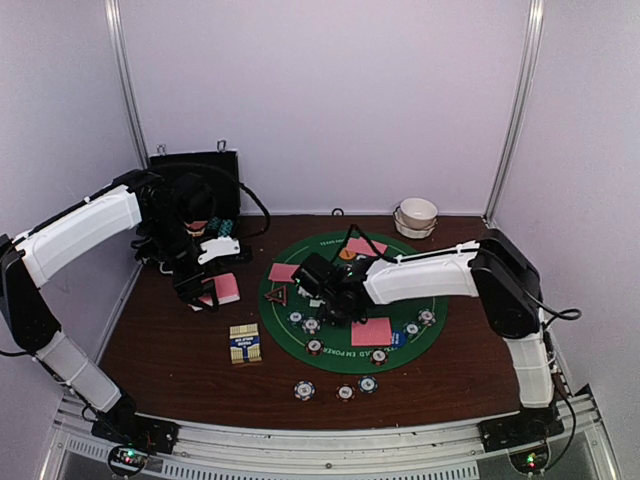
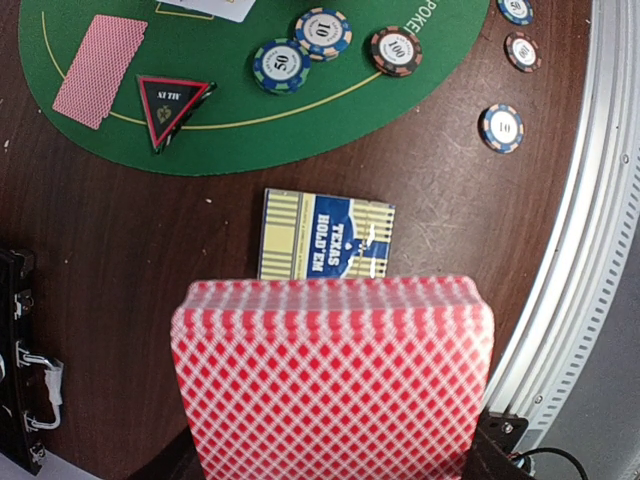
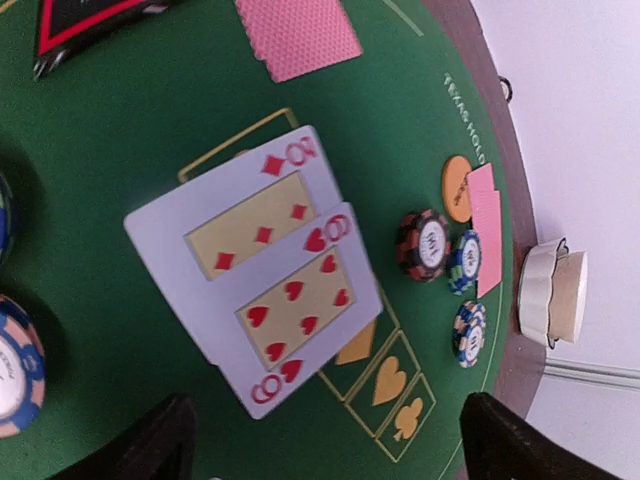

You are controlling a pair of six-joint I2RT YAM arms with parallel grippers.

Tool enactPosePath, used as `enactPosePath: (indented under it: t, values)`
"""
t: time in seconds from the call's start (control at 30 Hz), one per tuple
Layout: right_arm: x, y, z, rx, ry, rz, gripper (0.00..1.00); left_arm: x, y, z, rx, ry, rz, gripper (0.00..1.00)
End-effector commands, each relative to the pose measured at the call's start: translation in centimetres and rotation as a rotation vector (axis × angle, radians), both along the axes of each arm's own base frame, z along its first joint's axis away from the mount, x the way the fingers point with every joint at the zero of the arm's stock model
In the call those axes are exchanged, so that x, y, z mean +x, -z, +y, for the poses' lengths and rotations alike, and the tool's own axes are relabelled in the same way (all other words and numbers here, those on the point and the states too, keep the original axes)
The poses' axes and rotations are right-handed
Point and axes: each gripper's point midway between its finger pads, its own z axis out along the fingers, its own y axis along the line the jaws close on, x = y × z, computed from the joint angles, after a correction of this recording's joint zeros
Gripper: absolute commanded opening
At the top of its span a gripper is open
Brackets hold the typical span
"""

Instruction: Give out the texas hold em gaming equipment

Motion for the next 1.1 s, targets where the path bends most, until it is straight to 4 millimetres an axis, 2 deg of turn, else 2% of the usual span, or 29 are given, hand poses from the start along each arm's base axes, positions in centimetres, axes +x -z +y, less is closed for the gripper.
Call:
enactPosePath:
  t: [0.0, 0.07, 0.13, 0.23, 0.3, 0.4, 0.63, 0.77, 0.93, 1.07]
  values:
    - [1.9, -8.4, -1.9, 0.406, 0.200, 0.004, 0.99, 0.1, -1.3, -0.3, -0.039, 0.003, -0.020, 0.00]
    - [2.3, -11.4, -2.8, 0.565, 0.289, 0.001, 1.00, 0.2, -1.3, -0.3, -0.038, 0.003, -0.022, 0.00]
    - [2.7, -13.5, -3.6, 0.718, 0.361, 0.054, 1.00, 0.2, -1.3, -0.3, -0.037, 0.004, -0.021, 0.00]
    - [3.5, -15.8, -4.2, 0.943, 0.425, 0.170, 0.99, 0.2, -1.4, -0.3, -0.040, 0.003, -0.022, 0.00]
    - [3.4, -16.4, -3.4, 1.063, 0.397, 0.296, 1.00, 0.2, -1.4, -0.3, -0.041, 0.003, -0.023, 0.00]
    - [2.8, -16.4, -2.1, 1.136, 0.395, 0.423, 0.99, 0.3, -1.4, -0.3, -0.037, 0.002, -0.028, 0.00]
    - [-1.2, -15.2, 2.1, 1.290, 0.428, 0.762, 1.00, 0.4, -1.5, -0.5, -0.043, 0.001, -0.029, 0.00]
    - [-4.2, -15.0, 5.4, 1.370, 0.382, 0.942, 0.99, 0.5, -1.4, -0.5, -0.042, 0.002, -0.027, 0.00]
    - [-8.3, -14.4, 9.7, 1.390, 0.314, 1.141, 1.00, 0.6, -1.3, -0.5, -0.039, 0.001, -0.024, 0.00]
    - [-10.4, -14.6, 12.5, 1.441, 0.278, 1.264, 0.98, 0.7, -1.3, -0.6, -0.041, 0.000, -0.023, 0.00]
